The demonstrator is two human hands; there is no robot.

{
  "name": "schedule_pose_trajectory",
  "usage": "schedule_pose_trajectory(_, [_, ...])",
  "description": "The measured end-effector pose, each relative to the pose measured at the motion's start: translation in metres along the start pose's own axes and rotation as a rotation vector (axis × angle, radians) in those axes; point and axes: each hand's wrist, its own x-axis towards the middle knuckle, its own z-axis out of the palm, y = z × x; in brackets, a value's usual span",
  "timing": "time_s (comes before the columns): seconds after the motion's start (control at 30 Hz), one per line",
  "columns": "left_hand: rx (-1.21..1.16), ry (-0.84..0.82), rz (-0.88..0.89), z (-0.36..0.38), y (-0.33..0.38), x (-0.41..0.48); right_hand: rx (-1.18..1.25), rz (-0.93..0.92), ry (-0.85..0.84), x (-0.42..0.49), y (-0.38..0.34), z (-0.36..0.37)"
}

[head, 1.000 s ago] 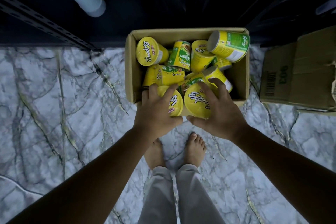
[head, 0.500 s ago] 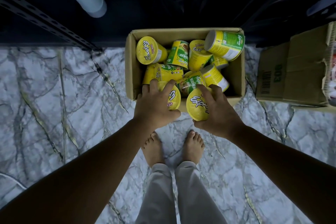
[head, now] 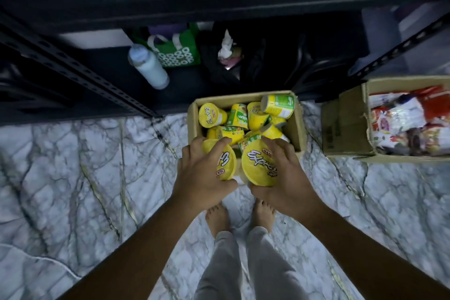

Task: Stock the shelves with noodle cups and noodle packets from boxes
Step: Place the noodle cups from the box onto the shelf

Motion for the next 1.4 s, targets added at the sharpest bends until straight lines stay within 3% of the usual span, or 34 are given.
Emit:
schedule_pose_trajectory(0.23, [-0.061,0.111,0.100,-0.131,0.051,-0.097,0.126,-0.169,0.177,-0.070,-0.136,-0.075])
schedule_pose_trajectory(0.6, [-0.168,0.525,0.321,-0.308,0.118,-0.217,0.384,-0.341,0.425,-0.148,-0.330,-0.166])
schedule_pose_trajectory(0.77, [-0.241,0.746,0.468,-0.382,0.146,-0.247,0.469,-0.484,0.448,-0.148,-0.400,-0.202])
schedule_pose_trajectory(1.03, [-0.319,0.916,0.698,-0.509,0.192,-0.281,0.431,-0.704,0.432,-0.141,-0.517,-0.277])
schedule_pose_trajectory(1.4, [-0.363,1.080,0.668,-0.663,0.258,-0.278,0.384,-0.853,0.506,-0.103,-0.662,-0.370])
